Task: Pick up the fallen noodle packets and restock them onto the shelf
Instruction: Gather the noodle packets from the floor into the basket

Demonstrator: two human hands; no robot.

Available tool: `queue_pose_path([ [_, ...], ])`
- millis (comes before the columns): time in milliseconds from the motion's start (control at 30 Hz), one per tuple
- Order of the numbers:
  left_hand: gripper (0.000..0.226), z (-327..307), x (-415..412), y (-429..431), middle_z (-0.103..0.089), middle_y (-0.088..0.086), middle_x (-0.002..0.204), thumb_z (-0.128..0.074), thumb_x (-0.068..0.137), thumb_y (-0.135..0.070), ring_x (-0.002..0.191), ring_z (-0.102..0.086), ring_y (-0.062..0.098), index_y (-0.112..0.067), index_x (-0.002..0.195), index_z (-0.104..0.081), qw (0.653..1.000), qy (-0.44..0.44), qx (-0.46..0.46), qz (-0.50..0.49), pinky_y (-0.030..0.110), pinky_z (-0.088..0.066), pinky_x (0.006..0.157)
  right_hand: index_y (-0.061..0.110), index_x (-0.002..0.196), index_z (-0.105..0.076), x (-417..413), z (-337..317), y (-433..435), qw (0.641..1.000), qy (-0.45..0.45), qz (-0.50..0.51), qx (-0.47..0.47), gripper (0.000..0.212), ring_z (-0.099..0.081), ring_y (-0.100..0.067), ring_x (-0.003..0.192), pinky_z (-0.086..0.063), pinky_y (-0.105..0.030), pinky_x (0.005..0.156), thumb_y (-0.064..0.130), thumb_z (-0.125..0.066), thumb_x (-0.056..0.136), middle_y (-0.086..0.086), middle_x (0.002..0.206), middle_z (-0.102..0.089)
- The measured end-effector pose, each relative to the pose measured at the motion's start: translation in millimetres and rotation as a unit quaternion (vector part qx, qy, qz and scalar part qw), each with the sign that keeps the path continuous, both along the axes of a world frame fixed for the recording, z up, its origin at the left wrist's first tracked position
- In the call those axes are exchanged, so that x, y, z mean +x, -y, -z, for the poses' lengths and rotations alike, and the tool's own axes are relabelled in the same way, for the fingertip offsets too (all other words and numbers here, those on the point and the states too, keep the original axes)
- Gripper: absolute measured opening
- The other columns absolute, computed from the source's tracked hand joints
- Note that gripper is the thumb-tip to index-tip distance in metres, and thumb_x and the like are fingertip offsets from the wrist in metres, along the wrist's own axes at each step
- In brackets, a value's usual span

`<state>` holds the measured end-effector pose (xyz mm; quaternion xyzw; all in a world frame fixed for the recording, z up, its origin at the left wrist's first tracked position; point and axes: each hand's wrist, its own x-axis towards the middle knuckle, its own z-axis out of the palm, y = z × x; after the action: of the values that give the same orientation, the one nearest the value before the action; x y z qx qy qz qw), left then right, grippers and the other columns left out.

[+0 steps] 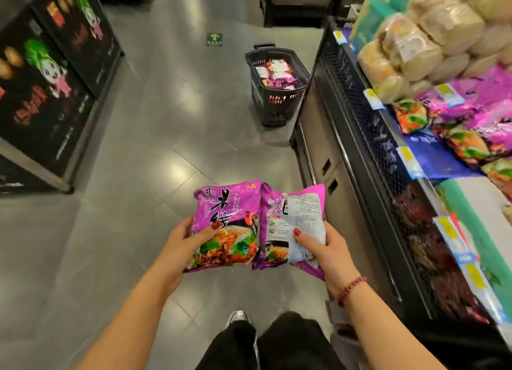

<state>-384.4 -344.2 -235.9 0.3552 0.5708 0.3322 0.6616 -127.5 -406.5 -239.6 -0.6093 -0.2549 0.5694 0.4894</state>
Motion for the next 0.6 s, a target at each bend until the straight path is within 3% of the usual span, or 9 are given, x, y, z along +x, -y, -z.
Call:
queue_pose_path([
  [233,0.044,11.5,46.1,-144.7,-0.075,0.003,0.1,-0.074,0.076,-0.03,0.087,-0.073,0.024,-0.029,0.117,-0.058,1.0,0.005,-0.006,-0.012,0.036,-0.056,0.072,0.014,0.119,-0.059,43.3,13.2,-157.4,1.0,-0.007,-0.009,-0.006,0.038,-0.071,-0.028,0.096,-0.059,-0.045,0.078,0.012,-0.07,0.083,-0.009,0.108,-0.072],
  [433,0.056,6.7,106.7,-281.5,-0.076,0.001,0.094,-0.076,0.066,-0.026,0.082,-0.074,0.021,-0.027,0.118,-0.055,1.0,0.015,0.008,-0.026,0.029,-0.057,0.064,0.012,0.12,-0.059,101.2,16.7,-315.7,0.999,-0.036,-0.037,-0.002,0.038,-0.07,-0.03,0.096,-0.058,-0.047,0.079,0.013,-0.069,0.083,-0.01,0.108,-0.072],
  [533,0.075,-0.2,132.4,-344.6,-0.075,0.003,0.099,-0.09,0.057,-0.018,0.085,-0.074,0.021,-0.022,0.123,-0.054,1.0,0.015,0.006,-0.02,0.026,-0.057,0.062,0.012,0.12,-0.06,129.2,11.4,-385.2,0.998,-0.047,-0.044,-0.006,0.037,-0.07,-0.032,0.097,-0.056,-0.052,0.083,0.01,-0.069,0.084,-0.012,0.109,-0.072],
  [600,0.084,-3.3,144.9,-381.9,-0.075,0.003,0.1,-0.088,0.045,-0.028,0.086,-0.073,0.023,-0.022,0.122,-0.054,1.0,0.011,0.007,-0.023,0.03,-0.057,0.065,0.01,0.12,-0.06,142.5,6.8,-425.0,0.998,-0.04,-0.049,0.003,0.035,-0.07,-0.03,0.097,-0.057,-0.046,0.082,0.005,-0.066,0.085,-0.011,0.108,-0.072],
])
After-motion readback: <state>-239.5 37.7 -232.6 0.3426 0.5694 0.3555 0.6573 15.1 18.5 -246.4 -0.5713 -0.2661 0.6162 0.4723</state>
